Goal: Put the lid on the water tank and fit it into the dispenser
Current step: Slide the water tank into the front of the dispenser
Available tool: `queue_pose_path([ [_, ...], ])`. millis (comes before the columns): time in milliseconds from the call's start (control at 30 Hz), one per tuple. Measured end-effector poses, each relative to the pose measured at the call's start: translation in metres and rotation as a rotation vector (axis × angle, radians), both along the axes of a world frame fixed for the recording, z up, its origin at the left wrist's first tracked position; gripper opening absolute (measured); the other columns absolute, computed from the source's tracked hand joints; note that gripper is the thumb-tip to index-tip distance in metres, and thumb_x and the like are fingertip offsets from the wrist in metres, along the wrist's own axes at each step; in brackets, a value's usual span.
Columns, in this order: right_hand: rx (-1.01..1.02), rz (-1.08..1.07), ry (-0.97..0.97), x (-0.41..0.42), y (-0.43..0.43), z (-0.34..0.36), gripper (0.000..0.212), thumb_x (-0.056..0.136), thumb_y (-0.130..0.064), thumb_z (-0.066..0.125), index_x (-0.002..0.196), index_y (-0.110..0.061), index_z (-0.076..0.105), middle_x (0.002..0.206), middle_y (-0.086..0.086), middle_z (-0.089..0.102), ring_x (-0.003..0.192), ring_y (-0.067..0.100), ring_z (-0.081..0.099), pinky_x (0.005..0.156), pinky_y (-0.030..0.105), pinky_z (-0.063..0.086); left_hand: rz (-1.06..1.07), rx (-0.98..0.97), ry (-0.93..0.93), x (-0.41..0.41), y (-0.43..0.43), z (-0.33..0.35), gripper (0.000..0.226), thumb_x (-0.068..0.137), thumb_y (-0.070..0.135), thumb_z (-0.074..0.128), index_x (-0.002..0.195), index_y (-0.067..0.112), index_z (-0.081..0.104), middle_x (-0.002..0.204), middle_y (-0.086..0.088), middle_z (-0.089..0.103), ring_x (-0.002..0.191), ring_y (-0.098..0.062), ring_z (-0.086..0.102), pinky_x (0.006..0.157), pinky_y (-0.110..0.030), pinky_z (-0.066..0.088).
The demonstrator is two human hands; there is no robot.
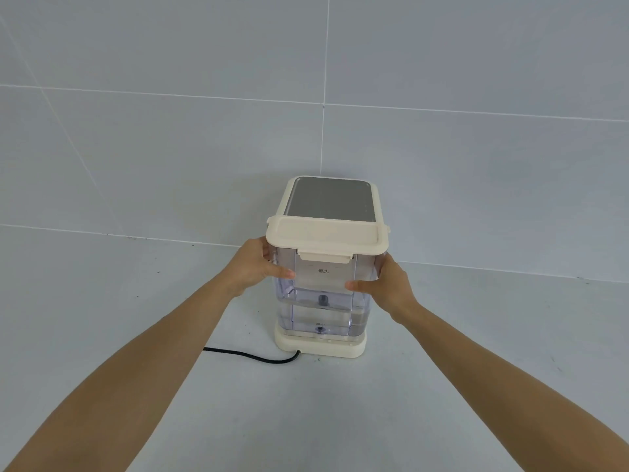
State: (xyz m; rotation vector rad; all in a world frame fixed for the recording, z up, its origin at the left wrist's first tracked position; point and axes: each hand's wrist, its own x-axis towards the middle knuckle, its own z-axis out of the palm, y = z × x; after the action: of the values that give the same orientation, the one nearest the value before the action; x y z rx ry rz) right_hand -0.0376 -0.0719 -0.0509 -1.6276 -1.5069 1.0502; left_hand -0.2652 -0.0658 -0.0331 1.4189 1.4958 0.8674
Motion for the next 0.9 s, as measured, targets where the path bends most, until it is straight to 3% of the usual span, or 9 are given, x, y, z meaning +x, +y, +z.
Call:
queue_pose_path([
  [133, 0.006, 0.002, 0.0, -0.0008, -0.0012, 0.0001, 0.075, 0.067, -0.016, 0.079, 0.131, -0.013, 0.04, 0.132, 0.003, 0.055, 0.118, 0.024, 0.051, 0.086, 0.027, 0.04, -0.003, -0.002, 0.0, -0.0025, 0.0015, -0.0009, 0.063, 0.058, -0.001, 0.079, 0.116, 0.009, 0.055, 0.106, -0.004, 0.06, 0.105, -0.018, 0.052, 0.092, -0.031, 0.04],
  [433, -0.003, -0.005, 0.001, -0.0013, -0.0025, -0.0046, 0.075, 0.067, -0.016, 0.078, 0.131, -0.013, 0.039, 0.133, 0.003, 0.054, 0.119, 0.024, 0.05, 0.085, 0.025, 0.037, -0.003, -0.018, 0.018, -0.0031, 0.001, -0.006, 0.067, 0.059, 0.001, 0.079, 0.119, 0.011, 0.052, 0.113, -0.004, 0.059, 0.112, -0.02, 0.052, 0.1, -0.038, 0.041],
  [733, -0.015, 0.006, -0.01, -0.001, -0.0042, -0.0058, 0.077, 0.068, -0.017, 0.078, 0.132, -0.013, 0.036, 0.135, 0.003, 0.052, 0.119, 0.025, 0.049, 0.083, 0.024, 0.038, -0.006, -0.035, 0.051, -0.0014, 0.0001, -0.0087, 0.065, 0.06, 0.003, 0.078, 0.119, 0.01, 0.051, 0.111, -0.002, 0.057, 0.111, -0.018, 0.05, 0.09, -0.031, 0.04],
  [833, -0.02, 0.009, -0.011, -0.0011, -0.0049, -0.006, 0.077, 0.069, -0.016, 0.077, 0.133, -0.012, 0.035, 0.135, 0.004, 0.051, 0.121, 0.025, 0.048, 0.084, 0.025, 0.037, -0.002, -0.036, 0.057, -0.0011, -0.001, -0.0089, 0.063, 0.061, 0.002, 0.078, 0.119, 0.007, 0.052, 0.106, -0.006, 0.059, 0.115, -0.029, 0.051, 0.086, -0.029, 0.039],
  [900, -0.026, 0.01, -0.005, -0.0011, -0.0049, -0.0065, 0.078, 0.069, -0.016, 0.077, 0.134, -0.012, 0.034, 0.136, 0.005, 0.051, 0.121, 0.025, 0.047, 0.085, 0.024, 0.037, 0.018, -0.03, 0.059, -0.0007, -0.001, -0.0094, 0.063, 0.062, 0.002, 0.077, 0.119, 0.004, 0.051, 0.115, -0.023, 0.059, 0.12, -0.039, 0.046, 0.089, -0.033, 0.041],
])
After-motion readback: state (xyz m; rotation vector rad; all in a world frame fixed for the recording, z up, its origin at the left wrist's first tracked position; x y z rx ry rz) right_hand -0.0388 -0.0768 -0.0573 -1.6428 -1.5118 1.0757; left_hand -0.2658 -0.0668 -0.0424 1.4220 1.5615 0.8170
